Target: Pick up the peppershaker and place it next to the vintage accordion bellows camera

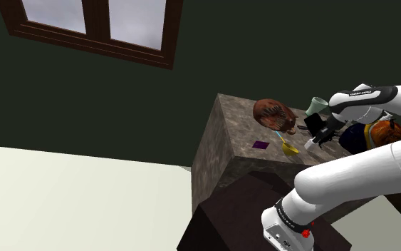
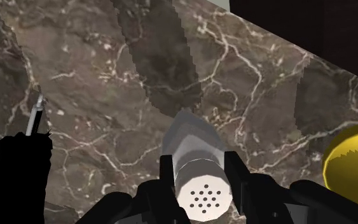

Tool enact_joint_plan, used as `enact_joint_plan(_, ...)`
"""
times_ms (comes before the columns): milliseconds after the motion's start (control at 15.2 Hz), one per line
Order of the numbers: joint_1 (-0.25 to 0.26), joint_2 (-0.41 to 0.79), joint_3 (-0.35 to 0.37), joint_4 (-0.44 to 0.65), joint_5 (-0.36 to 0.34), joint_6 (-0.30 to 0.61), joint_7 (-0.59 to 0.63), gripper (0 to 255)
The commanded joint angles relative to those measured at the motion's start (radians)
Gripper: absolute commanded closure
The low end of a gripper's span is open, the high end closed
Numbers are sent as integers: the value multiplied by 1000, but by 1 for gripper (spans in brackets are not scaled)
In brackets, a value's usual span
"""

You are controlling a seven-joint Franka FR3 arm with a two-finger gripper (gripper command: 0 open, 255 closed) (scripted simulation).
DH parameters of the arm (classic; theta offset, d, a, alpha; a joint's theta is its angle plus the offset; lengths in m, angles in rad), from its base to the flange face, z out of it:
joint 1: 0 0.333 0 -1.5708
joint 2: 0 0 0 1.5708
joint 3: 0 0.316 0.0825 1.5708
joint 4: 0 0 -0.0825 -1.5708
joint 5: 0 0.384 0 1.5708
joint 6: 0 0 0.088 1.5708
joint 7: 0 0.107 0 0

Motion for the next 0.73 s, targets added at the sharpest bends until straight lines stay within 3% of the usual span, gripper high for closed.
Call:
enact_joint_plan(0,4,6,-5,-2,3,9,-2,255)
enact_joint_plan(396,4,6,-5,-2,3,9,-2,255)
enact_joint_plan(462,4,6,-5,-2,3,9,-2,0)
enact_joint_plan(660,4,6,-5,-2,3,9,-2,0)
